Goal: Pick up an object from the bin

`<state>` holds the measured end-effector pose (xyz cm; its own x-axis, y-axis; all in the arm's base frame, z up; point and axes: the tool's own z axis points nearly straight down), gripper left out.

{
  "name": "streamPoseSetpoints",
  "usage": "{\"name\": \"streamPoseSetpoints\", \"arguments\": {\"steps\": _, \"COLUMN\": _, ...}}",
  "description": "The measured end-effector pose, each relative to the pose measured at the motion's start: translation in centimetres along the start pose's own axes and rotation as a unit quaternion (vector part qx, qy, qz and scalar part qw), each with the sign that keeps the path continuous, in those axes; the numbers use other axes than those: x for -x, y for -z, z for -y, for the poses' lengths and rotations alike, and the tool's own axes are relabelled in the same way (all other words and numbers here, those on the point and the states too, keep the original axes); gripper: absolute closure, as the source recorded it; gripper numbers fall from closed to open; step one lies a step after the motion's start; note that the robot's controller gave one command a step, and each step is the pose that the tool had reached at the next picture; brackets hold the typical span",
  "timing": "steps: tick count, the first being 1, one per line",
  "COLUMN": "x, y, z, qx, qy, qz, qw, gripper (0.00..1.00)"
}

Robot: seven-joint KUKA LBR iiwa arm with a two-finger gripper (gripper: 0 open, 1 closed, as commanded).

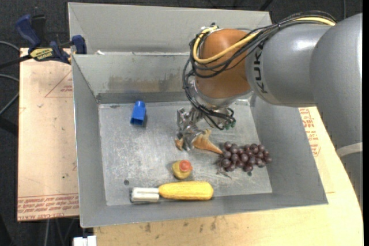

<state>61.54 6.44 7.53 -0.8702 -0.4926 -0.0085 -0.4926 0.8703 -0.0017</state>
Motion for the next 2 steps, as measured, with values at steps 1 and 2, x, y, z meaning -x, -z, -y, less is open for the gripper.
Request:
{"name": "streamPoseSetpoints", "arguments": {"steps": 1, "x": 0.0, "y": 0.0, "z": 0.0, "qx": 0.0, "qy": 0.0, "qz": 0.0001, "qw": 1.0, "gripper": 1.0}}
{"name": "streamPoseSetpoints", "arguments": {"steps": 2, "x": -3.5, "y": 16.1, "z": -2.4, "qx": 0.0, "qy": 0.02, "qz": -0.0008, "qw": 0.9998, "gripper": 1.0}}
